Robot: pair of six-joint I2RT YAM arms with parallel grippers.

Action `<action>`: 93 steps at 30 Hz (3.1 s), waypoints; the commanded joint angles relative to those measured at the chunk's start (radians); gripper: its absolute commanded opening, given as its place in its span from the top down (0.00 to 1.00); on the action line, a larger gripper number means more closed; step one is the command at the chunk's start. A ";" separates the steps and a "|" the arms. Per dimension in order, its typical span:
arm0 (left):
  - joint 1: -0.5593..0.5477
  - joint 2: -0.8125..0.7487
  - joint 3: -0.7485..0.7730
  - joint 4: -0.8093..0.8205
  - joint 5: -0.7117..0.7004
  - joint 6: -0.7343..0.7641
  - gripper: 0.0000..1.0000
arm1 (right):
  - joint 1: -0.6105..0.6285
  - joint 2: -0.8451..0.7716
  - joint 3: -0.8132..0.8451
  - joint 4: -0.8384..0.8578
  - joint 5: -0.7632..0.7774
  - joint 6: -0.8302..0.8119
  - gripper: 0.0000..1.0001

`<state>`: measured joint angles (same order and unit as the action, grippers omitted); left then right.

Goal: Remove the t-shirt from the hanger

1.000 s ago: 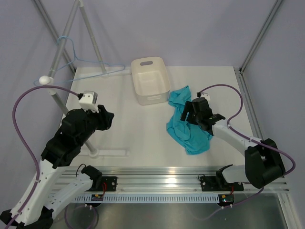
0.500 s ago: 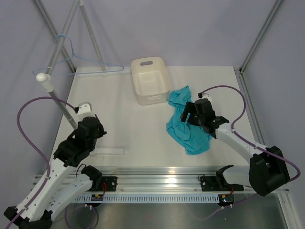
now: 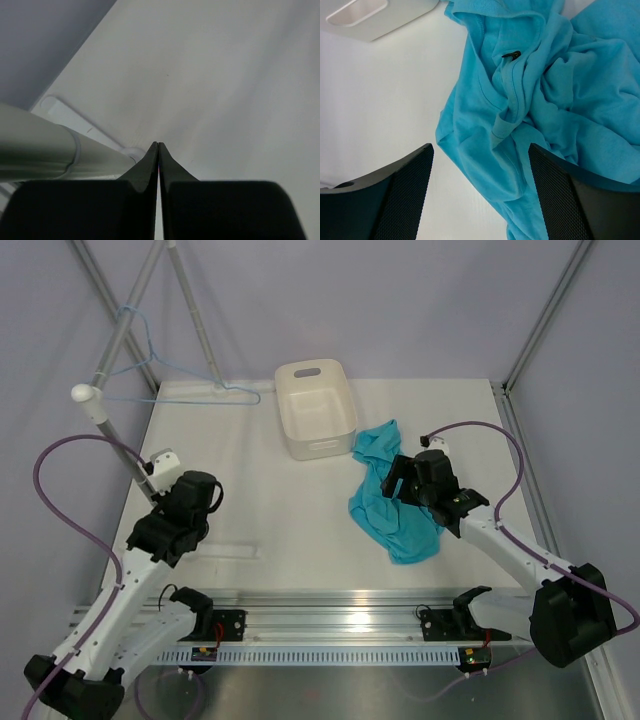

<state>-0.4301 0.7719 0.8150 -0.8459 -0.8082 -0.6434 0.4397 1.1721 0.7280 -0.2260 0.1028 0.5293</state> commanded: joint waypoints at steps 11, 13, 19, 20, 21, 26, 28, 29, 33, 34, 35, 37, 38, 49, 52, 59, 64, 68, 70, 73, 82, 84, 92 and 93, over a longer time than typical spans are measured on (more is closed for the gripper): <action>0.203 0.102 0.082 0.140 0.049 0.128 1.00 | 0.007 -0.032 -0.001 0.001 -0.018 -0.029 0.14; 0.205 0.107 0.095 0.149 0.040 0.151 1.00 | 0.005 -0.034 0.001 -0.001 -0.020 -0.029 0.14; 0.205 -0.003 0.105 0.137 0.224 0.174 0.74 | 0.005 -0.052 -0.001 0.007 -0.055 -0.043 0.05; 0.203 -0.028 0.108 0.136 0.281 0.182 0.53 | 0.005 -0.057 -0.001 0.007 -0.058 -0.046 0.02; 0.205 -0.075 0.111 0.130 0.344 0.206 0.34 | 0.005 -0.063 -0.002 0.005 -0.061 -0.048 0.00; 0.203 -0.180 0.142 0.082 0.556 0.247 0.01 | 0.005 -0.098 -0.015 -0.030 -0.017 -0.052 0.01; 0.203 -0.187 0.165 0.048 0.602 0.251 0.01 | 0.005 -0.098 -0.009 -0.041 -0.021 -0.057 0.01; 0.203 -0.187 0.186 0.027 0.627 0.260 0.01 | 0.005 -0.097 0.004 -0.042 -0.035 -0.061 0.01; 0.203 -0.177 0.220 -0.025 0.724 0.317 0.01 | 0.005 -0.022 0.060 -0.119 0.028 -0.068 0.01; 0.203 -0.172 0.230 -0.051 0.731 0.333 0.01 | 0.007 -0.003 0.079 -0.124 0.031 -0.057 0.00; 0.203 -0.175 0.236 -0.056 0.748 0.340 0.01 | 0.005 0.020 0.086 -0.130 0.034 -0.051 0.00; 0.203 -0.189 0.234 -0.059 0.826 0.347 0.01 | 0.005 0.090 0.106 -0.134 0.040 -0.022 0.01; 0.203 -0.207 0.233 -0.058 0.861 0.344 0.01 | 0.005 0.116 0.109 -0.128 0.052 -0.012 0.01; 0.203 -0.275 0.245 -0.073 1.101 0.357 0.01 | 0.007 0.472 0.210 -0.101 0.154 0.063 0.01; 0.203 -0.281 0.248 -0.071 1.138 0.361 0.01 | 0.007 0.483 0.223 -0.079 0.092 0.069 0.16; 0.203 -0.318 0.208 -0.013 1.283 0.337 0.01 | 0.007 0.255 0.199 -0.163 0.133 0.038 1.00; 0.203 -0.244 0.188 0.082 1.359 0.294 0.01 | 0.005 -0.075 0.223 -0.288 0.088 -0.018 1.00; 0.166 -0.165 0.171 0.235 1.396 0.251 0.01 | 0.007 -0.213 0.235 -0.319 -0.061 -0.045 1.00; 0.084 -0.122 0.185 0.275 1.356 0.248 0.01 | 0.007 -0.252 0.223 -0.322 -0.074 -0.060 1.00; -0.083 -0.089 0.197 0.309 1.180 0.251 0.01 | 0.007 -0.270 0.228 -0.322 -0.159 -0.087 1.00; -0.441 0.156 0.266 0.482 1.036 0.388 0.01 | 0.008 -0.344 0.240 -0.222 -0.500 -0.078 1.00; -0.441 0.202 0.283 0.525 1.089 0.413 0.01 | 0.010 -0.373 0.232 -0.171 -0.580 -0.049 1.00; -0.525 0.388 0.395 0.617 1.216 0.499 0.01 | 0.008 -0.436 0.246 -0.032 -0.808 0.053 1.00; -0.565 0.414 0.401 0.622 1.148 0.520 0.01 | 0.008 -0.440 0.232 0.020 -0.825 0.089 1.00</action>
<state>-0.9295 1.1423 1.1622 -0.3138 0.3542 -0.2058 0.4423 0.7555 0.9443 -0.3840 -0.5732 0.5373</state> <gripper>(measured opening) 0.987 0.057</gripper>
